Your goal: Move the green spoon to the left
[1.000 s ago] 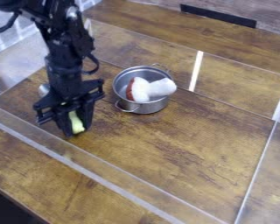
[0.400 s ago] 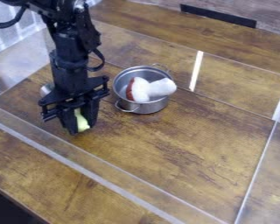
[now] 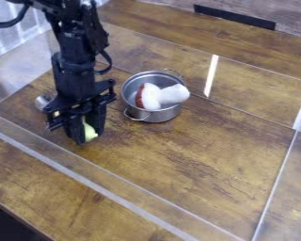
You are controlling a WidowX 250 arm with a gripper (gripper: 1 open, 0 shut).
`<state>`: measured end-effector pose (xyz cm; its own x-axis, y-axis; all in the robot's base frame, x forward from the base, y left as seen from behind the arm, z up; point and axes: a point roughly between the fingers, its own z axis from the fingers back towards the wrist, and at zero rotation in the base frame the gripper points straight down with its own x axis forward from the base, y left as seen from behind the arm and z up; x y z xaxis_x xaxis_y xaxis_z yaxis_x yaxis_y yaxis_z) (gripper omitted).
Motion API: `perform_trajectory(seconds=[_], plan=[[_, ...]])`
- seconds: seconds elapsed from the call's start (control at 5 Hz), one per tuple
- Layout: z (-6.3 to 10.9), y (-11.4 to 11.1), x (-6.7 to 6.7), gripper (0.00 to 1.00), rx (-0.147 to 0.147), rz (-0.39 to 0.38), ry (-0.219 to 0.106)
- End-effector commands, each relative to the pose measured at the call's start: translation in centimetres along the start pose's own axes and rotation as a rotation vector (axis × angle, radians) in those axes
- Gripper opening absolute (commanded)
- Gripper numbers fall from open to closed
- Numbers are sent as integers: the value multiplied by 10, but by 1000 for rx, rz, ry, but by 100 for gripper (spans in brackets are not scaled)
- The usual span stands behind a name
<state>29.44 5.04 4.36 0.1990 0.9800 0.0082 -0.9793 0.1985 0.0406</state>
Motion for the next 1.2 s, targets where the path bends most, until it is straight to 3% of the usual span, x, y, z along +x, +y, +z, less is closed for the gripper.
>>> perform_trajectory(seconds=[0.0, 0.2, 0.4, 0.8, 1.0], plan=[[20, -12, 5, 0, -59, 8, -13], [20, -15, 7, 0, -54, 12, -3], [23, -4, 18, 0, -54, 62, 1], [22, -15, 34, 0, -54, 187, 12], [28, -17, 40, 0, -54, 211, 16]])
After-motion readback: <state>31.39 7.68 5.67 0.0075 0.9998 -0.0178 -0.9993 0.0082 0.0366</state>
